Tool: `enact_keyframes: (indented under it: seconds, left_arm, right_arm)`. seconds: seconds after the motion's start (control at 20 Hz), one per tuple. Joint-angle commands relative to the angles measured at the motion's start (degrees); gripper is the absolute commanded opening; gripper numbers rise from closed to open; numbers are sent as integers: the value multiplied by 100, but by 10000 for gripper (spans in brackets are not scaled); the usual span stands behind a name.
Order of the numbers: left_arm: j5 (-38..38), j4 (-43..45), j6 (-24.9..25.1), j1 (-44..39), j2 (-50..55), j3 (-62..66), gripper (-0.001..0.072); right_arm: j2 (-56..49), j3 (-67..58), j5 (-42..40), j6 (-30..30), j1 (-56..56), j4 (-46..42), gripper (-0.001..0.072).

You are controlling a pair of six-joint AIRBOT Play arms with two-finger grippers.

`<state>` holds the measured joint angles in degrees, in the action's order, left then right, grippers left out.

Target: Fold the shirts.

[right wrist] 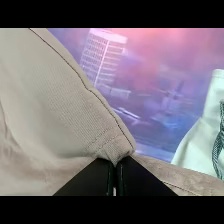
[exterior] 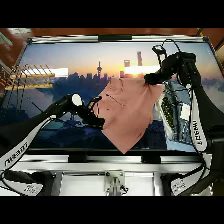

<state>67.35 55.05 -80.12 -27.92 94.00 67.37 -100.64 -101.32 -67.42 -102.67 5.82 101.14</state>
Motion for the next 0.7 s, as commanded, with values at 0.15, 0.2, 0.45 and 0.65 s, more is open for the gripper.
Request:
enact_keyframes:
  seconds: [0.15,0.2,0.45,0.65]
  left_arm:
    - [-173,-11,-74,313,35,4,55]
    - [-173,-11,-133,415,37,4,55]
    - [17,-573,-131,623,37,11,427]
    - [372,-623,59,697,-4,236,518]
  right_arm:
    - [166,-11,-1012,-601,0,411,69]
    - [269,-11,-1137,-629,0,437,68]
    - [951,-11,-1029,-826,249,1102,68]
    - [1082,-9,-1412,-804,1003,1025,68]
